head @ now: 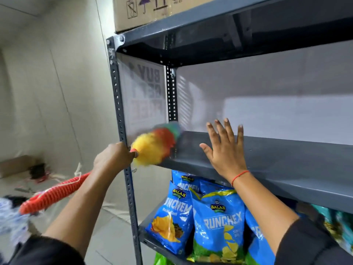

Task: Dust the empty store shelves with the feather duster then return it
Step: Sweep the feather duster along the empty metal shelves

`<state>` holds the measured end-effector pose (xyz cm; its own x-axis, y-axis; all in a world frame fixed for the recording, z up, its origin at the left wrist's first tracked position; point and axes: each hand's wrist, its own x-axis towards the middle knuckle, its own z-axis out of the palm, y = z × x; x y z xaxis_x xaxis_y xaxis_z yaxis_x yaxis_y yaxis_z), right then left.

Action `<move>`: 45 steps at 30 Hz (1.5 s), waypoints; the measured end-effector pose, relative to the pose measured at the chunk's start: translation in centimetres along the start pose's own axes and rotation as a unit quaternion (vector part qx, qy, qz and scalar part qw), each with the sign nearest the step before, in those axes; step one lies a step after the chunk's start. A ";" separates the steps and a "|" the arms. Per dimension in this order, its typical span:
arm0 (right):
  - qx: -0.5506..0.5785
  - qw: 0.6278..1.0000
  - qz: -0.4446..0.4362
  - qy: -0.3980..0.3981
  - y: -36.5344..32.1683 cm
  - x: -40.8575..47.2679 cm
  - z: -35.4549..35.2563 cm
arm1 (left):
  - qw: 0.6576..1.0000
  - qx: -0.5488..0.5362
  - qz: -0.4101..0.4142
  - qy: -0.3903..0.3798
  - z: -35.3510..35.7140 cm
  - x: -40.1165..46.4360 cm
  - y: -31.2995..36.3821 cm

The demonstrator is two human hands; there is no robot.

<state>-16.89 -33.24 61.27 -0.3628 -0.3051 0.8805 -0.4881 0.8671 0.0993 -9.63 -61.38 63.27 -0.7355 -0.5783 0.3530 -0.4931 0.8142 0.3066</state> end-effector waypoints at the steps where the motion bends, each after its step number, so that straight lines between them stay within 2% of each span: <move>1: 0.000 1.000 0.001 -0.003 0.0 0.0 0.1 | 1.000 -0.022 0.001 -0.009 0.2 0.0 -0.4; 4: 0.000 1.000 -0.002 -0.001 0.1 -0.1 0.0 | 0.996 -0.034 -0.026 -0.078 0.7 0.1 -2.3; 6: 0.008 1.000 0.000 -0.006 0.1 -0.2 0.0 | 0.996 -0.038 -0.054 -0.056 -0.3 0.2 -3.3; 8: 0.007 1.000 0.007 -0.013 0.1 -0.3 0.0 | 0.998 -0.037 -0.042 0.002 -1.0 0.5 -2.7; 9: 0.006 1.000 0.010 -0.019 0.0 -0.2 0.0 | 0.998 -0.047 -0.027 0.007 -1.0 0.3 -1.9; 11: 0.007 1.000 0.010 -0.028 -0.2 -0.1 0.1 | 0.997 -0.069 0.012 -0.027 -0.6 -0.2 -0.3; 14: 0.006 0.999 0.015 -0.033 -0.2 -0.2 0.1 | 0.998 -0.035 0.031 -0.051 -0.6 -0.6 0.9; 18: 0.008 0.998 0.036 -0.043 0.1 -0.4 -0.1 | 0.997 -0.016 0.061 0.045 -0.5 -1.3 1.5; 21: 0.015 0.999 0.030 -0.042 0.0 -0.4 -0.1 | 0.996 0.014 0.071 0.045 0.1 -1.8 -0.1; 23: 0.015 0.999 0.032 -0.041 0.0 -0.3 -0.1 | 0.996 0.051 0.047 0.059 -0.5 -1.4 -1.7; 26: 0.009 0.999 0.031 -0.039 -0.1 -0.3 0.1 | 0.996 0.025 0.029 0.083 -1.2 -0.9 -2.2; 28: 0.007 0.999 0.025 -0.030 -0.2 -0.3 0.1 | 0.998 -0.004 0.043 0.056 -1.0 -0.9 -2.0; 30: 0.005 0.999 0.026 -0.020 -0.2 -0.3 0.0 | 0.999 0.012 0.039 0.020 -0.8 -0.9 -2.1; 33: 0.008 0.999 0.040 -0.022 0.0 -0.5 -0.2 | 0.999 0.032 0.018 0.037 -0.7 -0.8 -1.7; 35: 0.011 0.999 0.045 -0.015 0.1 -0.5 -0.1 | 0.998 0.007 0.045 0.042 -0.2 -0.9 -0.9; 38: 0.004 0.999 0.034 0.001 -0.1 -0.6 -0.2 | 0.996 -0.009 0.093 -0.007 0.7 -1.0 -0.1; 43: -0.005 0.999 0.040 0.017 0.5 -1.4 -0.9 | 0.997 0.005 0.072 0.040 0.5 0.7 2.2; 45: -0.012 0.999 0.047 0.023 0.8 -1.7 -1.1 | 0.994 -0.018 0.104 0.008 1.1 1.1 2.8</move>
<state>-15.78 -31.58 60.34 -0.3694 -0.2044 0.9065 -0.4344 0.9004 0.0260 -12.35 -59.70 63.54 -0.8123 -0.3983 0.4260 -0.3139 0.9142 0.2563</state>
